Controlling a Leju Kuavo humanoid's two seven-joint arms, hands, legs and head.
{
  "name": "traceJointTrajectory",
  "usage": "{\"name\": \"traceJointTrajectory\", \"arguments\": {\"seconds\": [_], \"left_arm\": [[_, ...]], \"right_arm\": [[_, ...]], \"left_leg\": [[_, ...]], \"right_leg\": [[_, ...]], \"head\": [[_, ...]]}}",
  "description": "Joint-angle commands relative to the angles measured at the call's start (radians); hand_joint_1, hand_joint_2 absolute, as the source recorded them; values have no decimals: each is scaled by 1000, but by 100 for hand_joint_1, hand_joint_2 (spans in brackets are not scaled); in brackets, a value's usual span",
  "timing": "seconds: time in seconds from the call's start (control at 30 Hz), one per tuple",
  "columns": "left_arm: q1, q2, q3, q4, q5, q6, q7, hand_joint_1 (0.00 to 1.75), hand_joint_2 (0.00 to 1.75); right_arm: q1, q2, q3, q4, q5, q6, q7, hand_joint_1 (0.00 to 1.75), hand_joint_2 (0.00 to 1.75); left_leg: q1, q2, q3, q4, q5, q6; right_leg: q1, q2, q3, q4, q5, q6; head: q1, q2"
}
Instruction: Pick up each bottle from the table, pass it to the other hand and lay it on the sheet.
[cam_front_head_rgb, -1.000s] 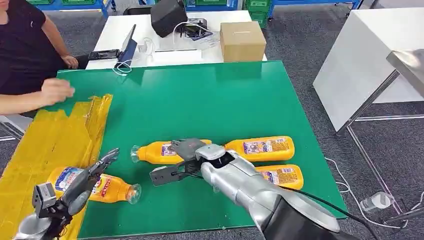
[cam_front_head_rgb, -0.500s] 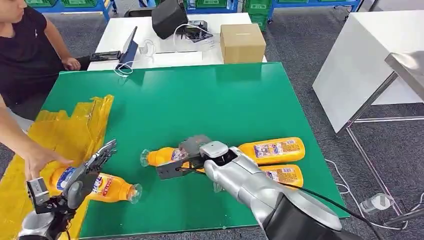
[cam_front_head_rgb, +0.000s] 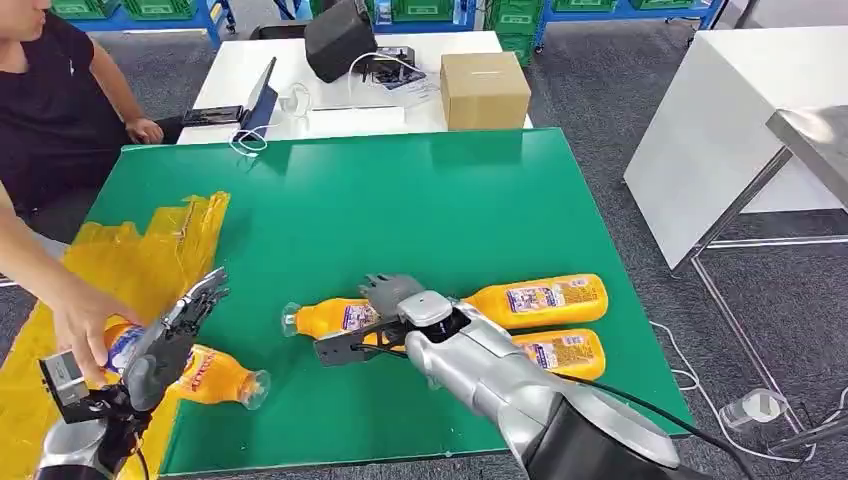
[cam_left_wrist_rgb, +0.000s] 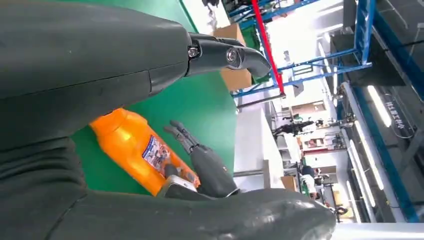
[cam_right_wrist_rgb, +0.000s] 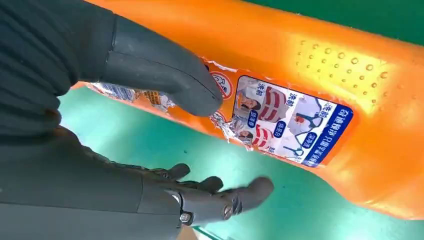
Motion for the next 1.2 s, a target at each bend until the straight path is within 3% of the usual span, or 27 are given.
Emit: {"name": "traceJointTrajectory", "arguments": {"seconds": [0.03,0.07,0.1,0.17,0.2,0.23,0.4,0.43,0.47,0.5,0.53,0.57,0.6,0.63,0.67,0.7,0.77,0.93,1.0,1.1,1.2], "left_arm": [[-17,-40,18,42,0,-3,5,0,0],[-13,-41,18,42,-4,4,5,0,0],[-10,-43,20,44,0,3,5,0,0],[-6,-44,16,43,-5,7,5,0,0],[-6,-45,18,43,-1,7,5,0,0],[-8,-46,18,44,-1,7,5,0,0],[-10,-44,23,50,0,12,5,0,0],[-2,-47,29,45,0,18,5,0,0],[25,-51,43,21,3,26,5,0,0],[59,-52,56,-11,5,30,5,0,0],[115,-62,86,-63,8,46,5,0,0],[201,-73,125,-146,15,39,5,0,0],[267,-84,154,-212,22,21,5,0,0],[313,-95,177,-257,22,11,5,0,0],[346,-114,207,-295,15,-16,5,0,0],[367,-137,234,-324,5,-39,5,0,0],[378,-165,260,-345,-8,-53,5,0,0],[376,-192,294,-342,-17,-72,5,0,0],[377,-200,310,-344,-17,-84,5,0,0],[373,-206,339,-345,-23,-104,5,0,0],[372,-205,344,-343,-24,-105,5,0,0]], "right_arm": [[140,-70,24,110,4,-9,16,0,175],[142,-69,9,109,-2,-24,23,0,175],[142,-68,5,111,-1,-25,24,0,175],[144,-70,-3,113,0,-17,25,0,175],[146,-73,0,111,7,-9,18,0,175],[147,-73,-9,113,2,0,17,0,175],[155,-79,-37,108,0,-34,22,0,175],[154,-78,-55,106,-8,-74,33,0,175],[154,-75,-111,84,-32,-229,28,0,175],[149,-70,-151,72,-48,-334,14,0,175],[156,-71,-208,24,-51,-575,-45,0,175],[185,-77,-292,-56,-57,-818,-148,0,175],[222,-94,-346,-146,-47,-938,-208,0,175],[321,-128,-489,-391,111,-938,-215,0,175],[412,-115,-611,-547,160,-938,-312,0,175],[492,-101,-685,-706,185,-938,-399,0,175],[572,-98,-700,-872,155,-938,-472,0,175],[625,-102,-661,-963,140,-927,-507,0,175],[613,-108,-632,-938,134,-844,-488,0,175],[565,-127,-579,-857,187,-659,-373,0,175],[547,-130,-567,-830,217,-632,-341,0,175]], "left_leg": [[2,-5,-17,-1,8,1],[1,-2,-6,1,2,0],[1,-3,-12,0,5,0],[1,-2,-9,1,4,0],[2,-5,-18,-2,8,1],[1,-2,-11,1,4,0],[1,-1,-6,3,1,0],[1,-1,-11,3,4,0],[1,-4,-18,1,7,1],[1,-1,-10,2,4,0],[1,-1,-17,2,6,1],[0,2,-13,1,5,1],[1,5,-13,1,4,1],[1,9,-9,0,1,1],[1,10,-12,-2,2,1],[1,9,-10,-3,0,1],[1,5,-10,1,-1,1],[1,-8,-27,1,1,1],[3,-6,-29,2,0,1],[2,-1,-31,1,0,1],[2,0,-32,1,1,0]], "right_leg": [[2,-5,-15,-3,7,-1],[1,-2,-5,1,2,-2],[1,-4,-11,-1,5,-2],[1,-3,-9,0,4,-2],[2,-6,-15,-4,8,-2],[1,-3,-10,0,5,-2],[1,-2,-6,2,2,-2],[2,-2,-11,2,4,-3],[1,-5,-16,0,6,-2],[1,-2,-9,1,4,-2],[2,-2,-16,0,6,-2],[1,1,-13,1,5,-2],[1,4,-12,1,5,-2],[2,8,-8,0,5,-2],[2,9,-11,-3,7,-2],[2,8,2,-4,5,-2],[2,4,2,-1,2,0],[1,-7,-11,0,1,1],[2,-5,-13,-2,1,1],[1,-1,-17,-1,2,0],[1,-1,-18,-1,3,0]], "head": [[0,0],[0,0],[0,0],[0,0],[0,0],[0,0],[0,0],[0,0],[-1,0],[0,0],[0,0],[0,0],[0,0],[0,0],[0,0],[0,0],[2,0],[0,0],[1,0],[0,0],[0,0]]}}
